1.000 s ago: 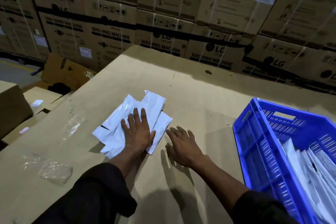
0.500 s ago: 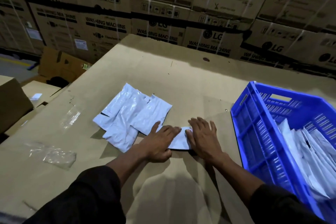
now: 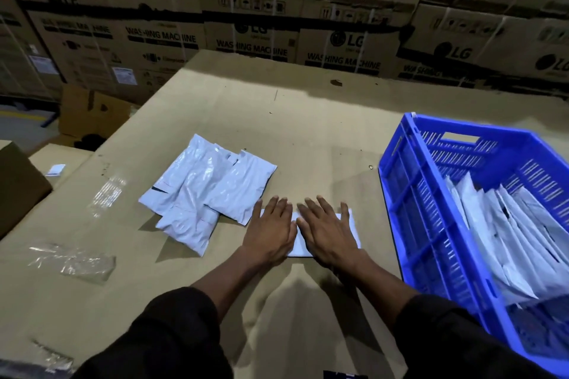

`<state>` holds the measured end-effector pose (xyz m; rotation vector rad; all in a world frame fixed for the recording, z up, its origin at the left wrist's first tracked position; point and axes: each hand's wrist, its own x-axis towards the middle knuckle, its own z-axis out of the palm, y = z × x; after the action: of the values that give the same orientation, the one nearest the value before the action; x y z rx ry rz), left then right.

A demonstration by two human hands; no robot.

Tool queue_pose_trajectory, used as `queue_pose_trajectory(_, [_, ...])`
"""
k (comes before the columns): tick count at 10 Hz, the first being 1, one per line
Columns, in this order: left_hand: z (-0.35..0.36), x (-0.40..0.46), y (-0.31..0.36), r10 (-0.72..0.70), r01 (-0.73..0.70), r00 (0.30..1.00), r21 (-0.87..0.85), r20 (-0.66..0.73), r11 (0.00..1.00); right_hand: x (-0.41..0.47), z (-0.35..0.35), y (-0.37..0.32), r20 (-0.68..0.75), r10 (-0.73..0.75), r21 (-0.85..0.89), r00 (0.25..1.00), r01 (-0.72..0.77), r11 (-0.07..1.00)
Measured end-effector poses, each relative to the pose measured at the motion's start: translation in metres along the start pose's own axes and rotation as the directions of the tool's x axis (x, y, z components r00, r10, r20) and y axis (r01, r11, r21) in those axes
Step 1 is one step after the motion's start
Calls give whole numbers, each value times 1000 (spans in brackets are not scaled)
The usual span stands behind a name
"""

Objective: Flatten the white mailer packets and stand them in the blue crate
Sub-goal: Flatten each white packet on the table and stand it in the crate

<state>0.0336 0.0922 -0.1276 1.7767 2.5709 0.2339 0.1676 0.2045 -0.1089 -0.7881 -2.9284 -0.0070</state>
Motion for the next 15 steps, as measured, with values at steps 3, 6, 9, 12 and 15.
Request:
queue_pose_trajectory(3, [12,5,3,-154,150,984,-47,-90,988,8,19,8,17,20,74,1000,-21,997])
queue_pose_trajectory(6, [22,4,3,-121,124,970,1,-210,992,8,35,10,-65,41,66,997,-37,997])
queue_pose_trajectory(9, [31,1,3,-112,125,958,34,-263,992,5,41,11,-96,42,47,994,-38,998])
queue_pose_trajectory(12, [33,0,3,-97,112,957,40,-273,993,5,48,12,-125,34,35,992,-29,999])
queue_pose_trajectory(15, [36,-3,2,-94,109,960,41,-265,993,2,50,10,-111,23,12,994,-21,1000])
